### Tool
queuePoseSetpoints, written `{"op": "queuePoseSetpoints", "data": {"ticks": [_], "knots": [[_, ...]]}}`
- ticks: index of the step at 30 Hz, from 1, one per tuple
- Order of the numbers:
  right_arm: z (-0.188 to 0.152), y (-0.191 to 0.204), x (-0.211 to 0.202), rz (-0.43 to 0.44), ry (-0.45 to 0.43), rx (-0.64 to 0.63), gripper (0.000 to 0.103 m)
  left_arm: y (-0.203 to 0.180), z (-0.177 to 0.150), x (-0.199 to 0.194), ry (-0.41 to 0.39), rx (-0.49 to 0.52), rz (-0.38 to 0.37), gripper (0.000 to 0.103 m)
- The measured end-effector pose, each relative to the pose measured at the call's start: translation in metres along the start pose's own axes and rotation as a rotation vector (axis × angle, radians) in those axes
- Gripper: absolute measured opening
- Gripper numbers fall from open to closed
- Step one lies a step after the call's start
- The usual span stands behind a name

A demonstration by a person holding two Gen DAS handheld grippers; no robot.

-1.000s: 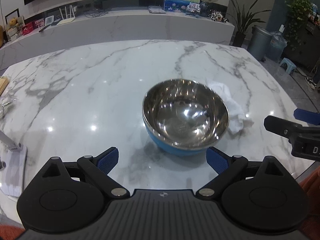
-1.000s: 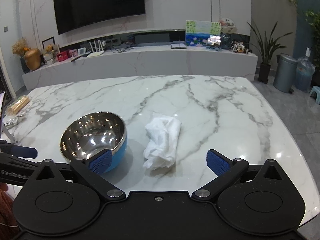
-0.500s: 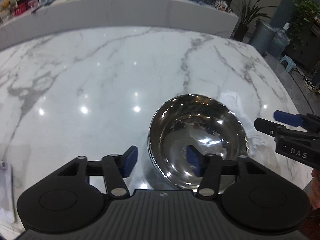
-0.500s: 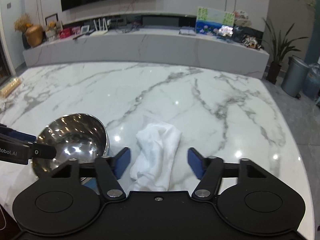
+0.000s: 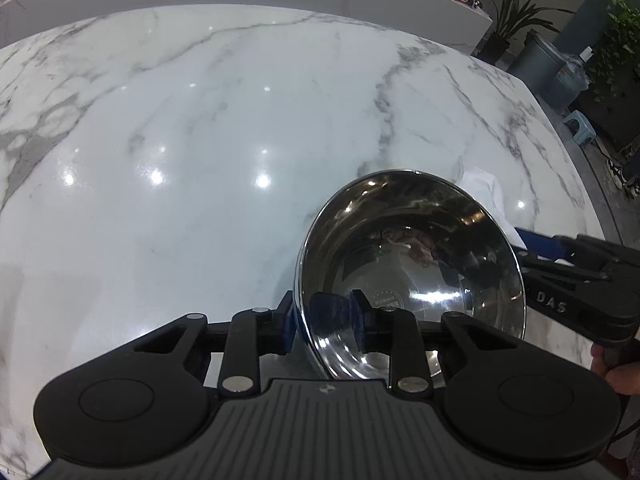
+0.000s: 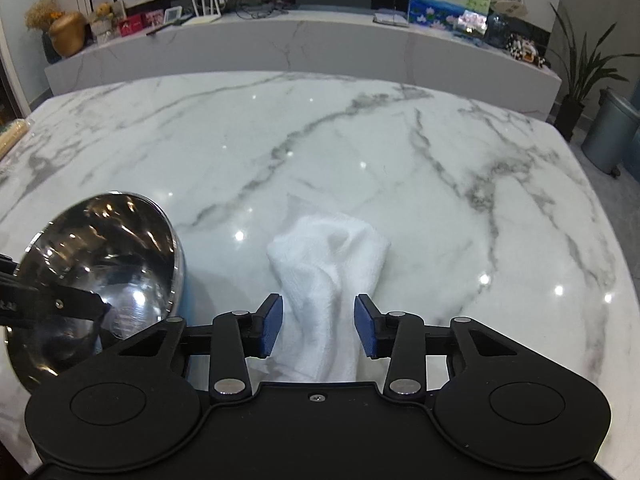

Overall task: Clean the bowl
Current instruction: 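Grasp the bowl rim with the left tool while the right tool grasps the white cloth, then hold the bowl with the left tool while the right tool brings the cloth inside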

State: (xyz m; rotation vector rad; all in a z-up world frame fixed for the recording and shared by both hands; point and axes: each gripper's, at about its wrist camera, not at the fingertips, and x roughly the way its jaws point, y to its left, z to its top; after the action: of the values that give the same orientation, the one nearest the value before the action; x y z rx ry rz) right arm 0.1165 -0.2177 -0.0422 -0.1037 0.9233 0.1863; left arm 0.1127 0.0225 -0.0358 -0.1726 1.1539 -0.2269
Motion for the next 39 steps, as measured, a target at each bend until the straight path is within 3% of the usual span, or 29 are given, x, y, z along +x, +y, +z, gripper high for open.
{"op": "queuePoseSetpoints", "data": {"ticks": [2, 5, 12, 14, 18, 20, 25, 31, 39], "knots": [[-0.003, 0.000, 0.002, 0.000, -0.005, -0.002, 0.025, 0.001, 0.000, 0.000, -0.003, -0.010, -0.003, 0.024], [-0.004, -0.001, 0.000, -0.004, -0.008, -0.008, 0.012, 0.004, 0.002, 0.000, -0.007, -0.032, -0.012, 0.020], [0.011, -0.005, -0.046, 0.057, -0.071, 0.000, 0.011, 0.007, 0.006, -0.004, -0.020, -0.036, -0.002, 0.014], [0.022, 0.002, -0.068, 0.114, -0.097, -0.022, 0.011, 0.008, 0.006, -0.004, -0.018, -0.043, -0.005, 0.013], [0.036, 0.026, -0.083, 0.219, -0.070, -0.081, 0.011, 0.010, 0.008, -0.005, -0.015, -0.054, -0.012, 0.012], [0.040, 0.040, -0.084, 0.261, -0.041, -0.119, 0.011, 0.012, 0.008, -0.007, -0.015, -0.058, -0.015, 0.012], [0.040, 0.071, -0.065, 0.267, 0.058, -0.237, 0.011, 0.015, 0.006, -0.015, -0.009, -0.036, -0.024, 0.016], [0.042, 0.082, -0.041, 0.294, 0.169, -0.268, 0.011, 0.016, 0.004, -0.012, 0.006, -0.004, -0.064, 0.016], [0.038, 0.097, -0.018, 0.299, 0.276, -0.349, 0.011, 0.014, 0.007, -0.008, -0.016, 0.040, -0.070, 0.008]]}}
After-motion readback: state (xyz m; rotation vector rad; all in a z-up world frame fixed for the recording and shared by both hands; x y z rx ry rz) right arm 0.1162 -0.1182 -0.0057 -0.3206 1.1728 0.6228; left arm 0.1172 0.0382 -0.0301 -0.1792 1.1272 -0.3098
